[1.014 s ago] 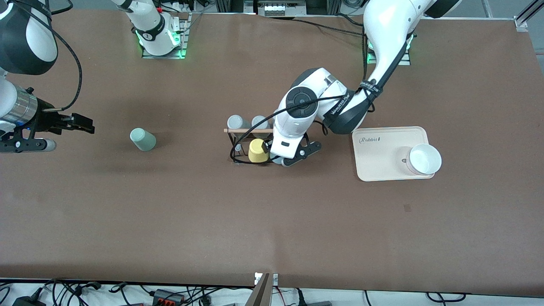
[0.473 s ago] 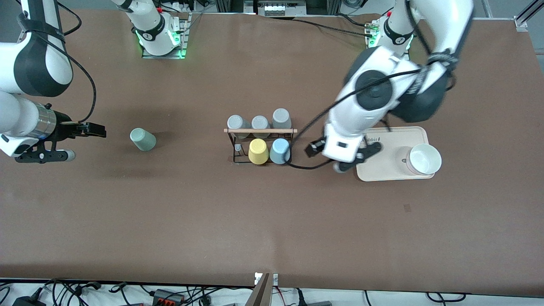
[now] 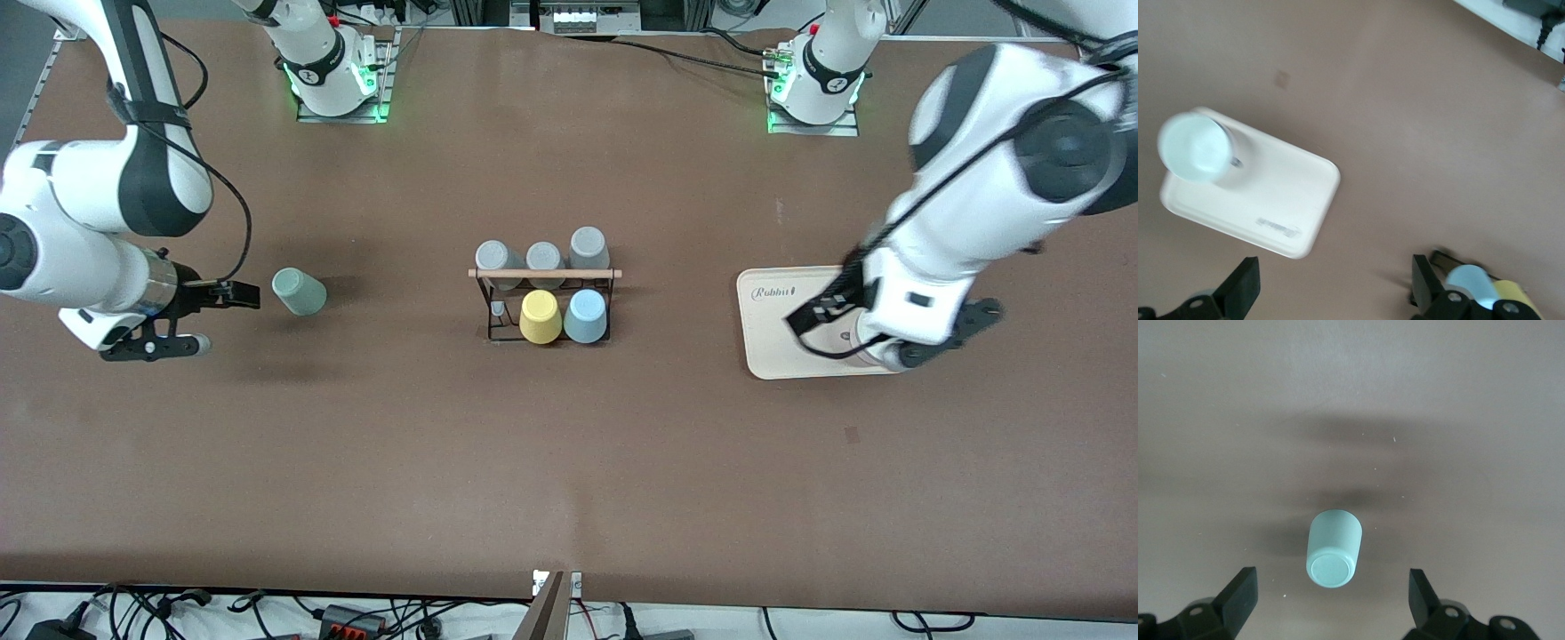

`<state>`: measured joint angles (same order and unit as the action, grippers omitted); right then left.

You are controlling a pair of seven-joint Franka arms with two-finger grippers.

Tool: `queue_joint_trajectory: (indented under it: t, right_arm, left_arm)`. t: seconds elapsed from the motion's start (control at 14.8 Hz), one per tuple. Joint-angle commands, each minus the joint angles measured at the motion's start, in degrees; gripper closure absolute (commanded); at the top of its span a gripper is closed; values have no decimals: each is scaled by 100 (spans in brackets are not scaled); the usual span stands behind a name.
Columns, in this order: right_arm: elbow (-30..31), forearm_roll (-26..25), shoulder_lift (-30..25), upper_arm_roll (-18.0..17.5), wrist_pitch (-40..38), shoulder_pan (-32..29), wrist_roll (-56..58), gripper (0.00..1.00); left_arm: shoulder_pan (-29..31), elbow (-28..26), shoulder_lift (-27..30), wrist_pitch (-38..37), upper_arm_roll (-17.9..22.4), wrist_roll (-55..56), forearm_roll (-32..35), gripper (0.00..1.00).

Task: Hang scattered cups on rack with three cups
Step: 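Return the left arm to rest while the right gripper approaches the teal cup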

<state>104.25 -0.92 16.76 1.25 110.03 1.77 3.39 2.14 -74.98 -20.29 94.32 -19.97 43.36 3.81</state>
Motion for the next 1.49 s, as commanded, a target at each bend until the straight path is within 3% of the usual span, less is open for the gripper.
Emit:
queue_joint_trajectory:
  t: [0.0, 0.14, 0.27, 0.41, 0.61, 0.68, 1.01, 1.22, 1.42]
  right_arm:
    - [683, -93, -164, -19, 536, 16, -111, 0]
    - [1052, -93, -147, -19, 844, 16, -119, 0]
    - [1368, -84, -156, -19, 1134, 16, -119, 0]
    - [1554, -84, -112, -19, 1301, 25, -137, 0]
    - [1686, -75, -6, -19, 1504, 130, -163, 0]
    - [1712, -49, 37, -19, 1548, 139, -172, 0]
    - [1774, -49, 222, -19, 1706, 175, -225, 0]
    - [1792, -49, 319, -19, 1733, 183, -242, 0]
    - [1818, -49, 354, -19, 1759, 174, -242, 0]
  left_arm:
    - [732, -192, 376, -212, -121, -1115, 6, 0]
    - [1147, -263, 552, -326, -306, -1854, -133, 0]
    - [1175, -263, 640, -484, -166, -2260, -222, 0]
    - [896, -263, 789, -634, 394, -2795, -379, 0]
    - [-62, -534, 1262, -757, 1879, -3648, -802, 0]
    - [-186, -779, 1516, -731, 2056, -3850, -811, 0]
    - [-223, -1597, 2335, -485, 2067, -4125, -689, 0]
    - [-214, -1599, 2380, -581, 2067, -4824, -338, 0]
    - [-205, -1555, 2380, -617, 2041, -4434, -328, 0]
